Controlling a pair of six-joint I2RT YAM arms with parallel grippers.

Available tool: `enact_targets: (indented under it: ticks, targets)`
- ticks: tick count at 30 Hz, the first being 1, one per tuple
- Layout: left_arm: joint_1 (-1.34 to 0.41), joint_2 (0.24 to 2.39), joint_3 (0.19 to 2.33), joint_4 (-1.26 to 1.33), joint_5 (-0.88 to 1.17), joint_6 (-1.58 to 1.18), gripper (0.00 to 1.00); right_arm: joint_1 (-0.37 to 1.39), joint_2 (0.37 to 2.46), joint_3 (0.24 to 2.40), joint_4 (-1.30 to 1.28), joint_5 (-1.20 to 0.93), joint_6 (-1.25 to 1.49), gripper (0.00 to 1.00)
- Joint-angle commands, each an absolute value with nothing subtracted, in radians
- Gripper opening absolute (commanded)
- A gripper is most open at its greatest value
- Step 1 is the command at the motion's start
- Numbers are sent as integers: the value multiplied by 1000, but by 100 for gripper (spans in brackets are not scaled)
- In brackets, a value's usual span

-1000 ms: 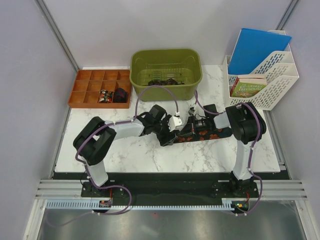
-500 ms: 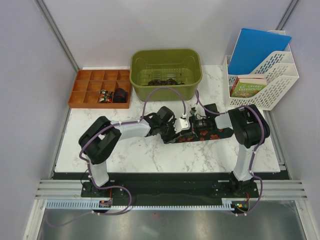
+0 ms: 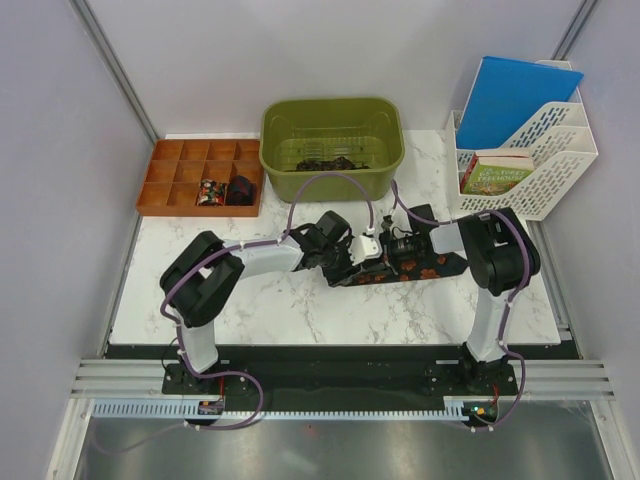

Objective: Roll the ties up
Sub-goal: Roll the tie at the center of the board.

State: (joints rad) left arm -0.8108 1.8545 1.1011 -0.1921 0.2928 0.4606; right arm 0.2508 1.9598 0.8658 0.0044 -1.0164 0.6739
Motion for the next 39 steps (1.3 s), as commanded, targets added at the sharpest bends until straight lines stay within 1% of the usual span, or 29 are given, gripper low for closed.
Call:
enact_targets:
  ticks: [1,3,4,6,7,8,13,21,27,28,30,31,32,34,35,36,37,38,39]
  targets:
    - [-775,1806,1102,-221,331,472,64,252,2086,897,-107,-934,540,0]
    - [-761,1761,1089,-212,406,479,68,250,2111,897,-95,-943,532,0]
    - [-756,1750,1083,-212,435,492,71,252,2111,879,-43,-965,535,0]
    - [-753,1735,1083,-210,488,505,72,247,2102,855,7,-969,549,0]
    - [-753,1726,1083,-210,500,517,72,248,2099,823,99,-988,584,0]
    - [-752,1726,1081,-210,520,520,72,249,2100,813,129,-994,603,0]
    - [-755,1744,1088,-190,506,541,72,245,2117,772,277,-1020,693,0]
    - [-764,1776,1091,-206,439,581,73,247,2112,765,291,-1023,716,0]
    - [-781,1809,1097,-245,400,609,63,249,2091,758,302,-1029,738,0]
    - [-781,1818,1101,-253,400,612,56,249,2085,756,301,-1032,738,0]
    - [-782,1827,1120,-293,397,623,45,249,2066,762,284,-1031,724,4]
    - [-782,1836,1127,-313,399,635,38,249,2062,781,238,-1028,694,7]
    - [-781,1841,1134,-333,400,643,35,249,2057,793,212,-1028,678,15]
    - [-781,1839,1149,-379,397,661,26,245,2040,833,111,-1016,625,25]
    - [-782,1835,1149,-385,396,664,23,241,2033,850,71,-1002,608,33]
    - [-781,1829,1146,-388,396,667,20,235,2023,865,4,-999,589,37]
    - [-781,1822,1144,-397,397,663,19,232,2014,885,-33,-996,575,41]
    - [-781,1812,1144,-402,397,658,18,221,1997,891,-58,-988,556,51]
    - [-781,1807,1141,-405,399,655,17,219,1990,894,-77,-991,551,54]
